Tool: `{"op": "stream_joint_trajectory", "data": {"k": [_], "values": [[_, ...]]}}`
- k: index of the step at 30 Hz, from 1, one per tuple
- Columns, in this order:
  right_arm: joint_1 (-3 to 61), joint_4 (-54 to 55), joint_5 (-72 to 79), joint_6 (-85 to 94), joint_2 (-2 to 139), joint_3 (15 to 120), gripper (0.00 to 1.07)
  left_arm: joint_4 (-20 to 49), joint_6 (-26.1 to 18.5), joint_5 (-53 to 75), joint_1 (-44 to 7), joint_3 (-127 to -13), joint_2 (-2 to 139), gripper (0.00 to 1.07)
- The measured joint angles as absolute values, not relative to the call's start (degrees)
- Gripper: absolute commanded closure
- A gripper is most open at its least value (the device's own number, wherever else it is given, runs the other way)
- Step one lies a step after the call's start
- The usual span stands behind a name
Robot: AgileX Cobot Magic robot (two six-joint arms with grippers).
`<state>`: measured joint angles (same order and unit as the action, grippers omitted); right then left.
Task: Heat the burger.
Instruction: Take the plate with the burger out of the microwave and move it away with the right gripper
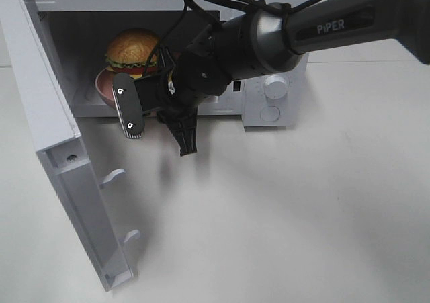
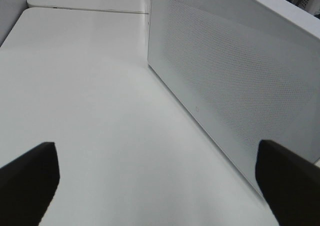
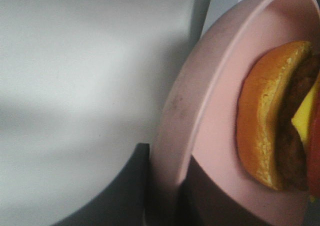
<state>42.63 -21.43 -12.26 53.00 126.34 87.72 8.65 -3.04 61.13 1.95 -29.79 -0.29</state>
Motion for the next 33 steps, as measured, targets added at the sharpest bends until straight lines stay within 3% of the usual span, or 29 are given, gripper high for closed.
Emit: {"op": "stream_joint_trajectory", "data": {"k": [33], "values": [[42.69, -28.88, 0.74, 52.65, 104.91, 55.52, 1.07, 8.65, -3.04, 61.13, 1.95, -29.79, -0.29, 0.07]]}}
